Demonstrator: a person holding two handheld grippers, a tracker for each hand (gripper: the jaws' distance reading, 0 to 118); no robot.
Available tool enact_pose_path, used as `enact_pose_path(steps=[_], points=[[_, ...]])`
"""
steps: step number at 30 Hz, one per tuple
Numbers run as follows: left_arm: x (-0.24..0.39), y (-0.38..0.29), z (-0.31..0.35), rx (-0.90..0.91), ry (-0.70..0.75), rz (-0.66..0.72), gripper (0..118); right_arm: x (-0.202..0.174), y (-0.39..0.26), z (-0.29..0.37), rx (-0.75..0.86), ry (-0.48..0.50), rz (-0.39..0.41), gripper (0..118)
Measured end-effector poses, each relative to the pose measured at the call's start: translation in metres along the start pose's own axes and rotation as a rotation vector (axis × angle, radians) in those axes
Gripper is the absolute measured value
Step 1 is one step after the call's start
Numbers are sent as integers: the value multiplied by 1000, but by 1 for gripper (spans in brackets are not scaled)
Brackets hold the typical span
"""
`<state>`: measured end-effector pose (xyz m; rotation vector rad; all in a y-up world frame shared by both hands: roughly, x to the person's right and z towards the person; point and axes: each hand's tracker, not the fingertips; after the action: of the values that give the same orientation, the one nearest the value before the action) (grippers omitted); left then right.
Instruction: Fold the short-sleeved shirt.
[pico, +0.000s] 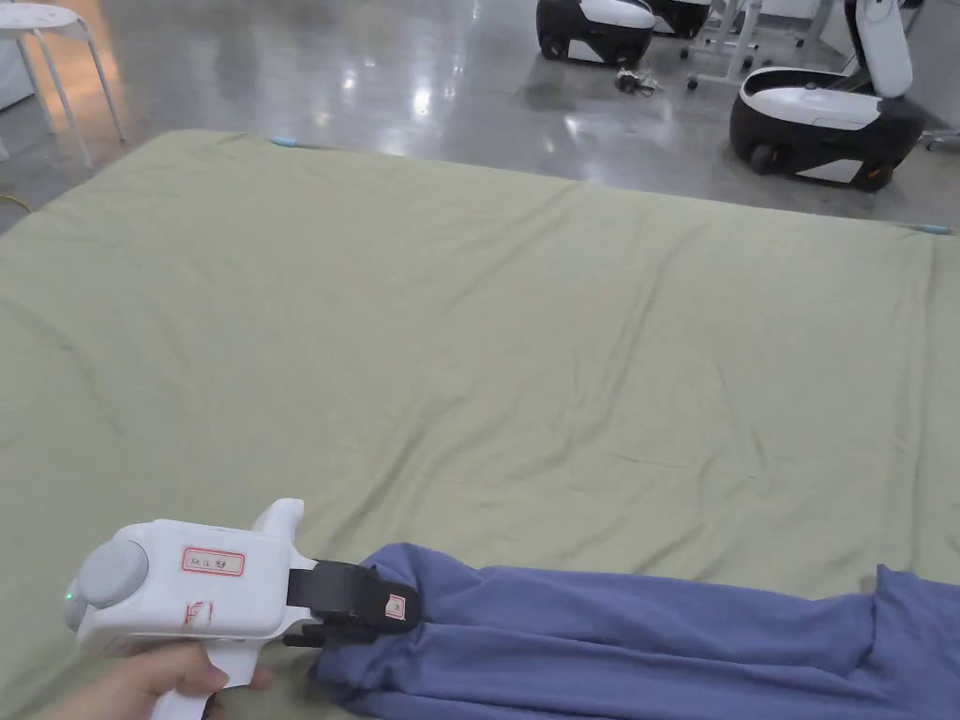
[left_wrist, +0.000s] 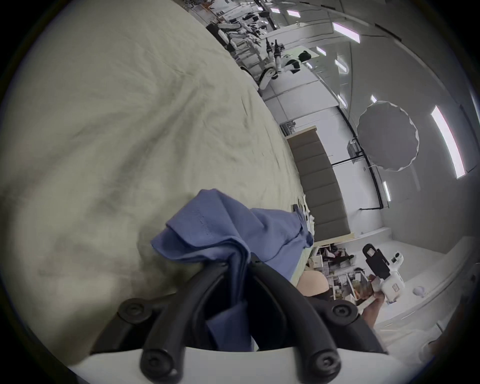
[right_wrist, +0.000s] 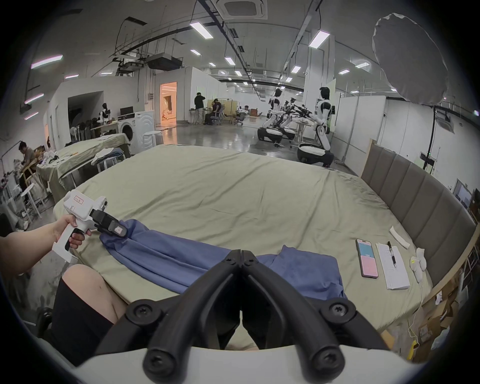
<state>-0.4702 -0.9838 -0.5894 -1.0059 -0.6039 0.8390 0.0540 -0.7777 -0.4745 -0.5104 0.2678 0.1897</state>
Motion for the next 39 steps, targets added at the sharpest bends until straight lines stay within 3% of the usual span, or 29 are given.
enact_pose_path(steps=[9,13,17,19,21,28,30,33,34,39], points=[[34,10,62,87,-30,-27,6,9,-4,12,13,-4,-5,0],[36,14,97,69,131,-89,6,12,-3,23,56,16,-16,0],[20,23,127,72,290,17,6,18,-7,30,81,40,-16,0],[33,26,133,83,383,-6,6,22,-10,31,86,43,-15,0],[44,34,133,80,379,-24,6,29,-14,33,92,46,-20,0],[170,33,59,-1,552,-213,6,55,-24,32,110,75,-34,0],[194,29,35,-59,694,-277,6,65,-28,33,113,84,-37,0],[219,21,-19,-94,701,-292,6,82,-36,35,109,89,-56,0],[227,16,-47,-100,568,-226,6,88,-39,37,109,84,-62,0],[225,9,-137,-197,531,-213,10,119,-59,49,109,34,-123,0]])
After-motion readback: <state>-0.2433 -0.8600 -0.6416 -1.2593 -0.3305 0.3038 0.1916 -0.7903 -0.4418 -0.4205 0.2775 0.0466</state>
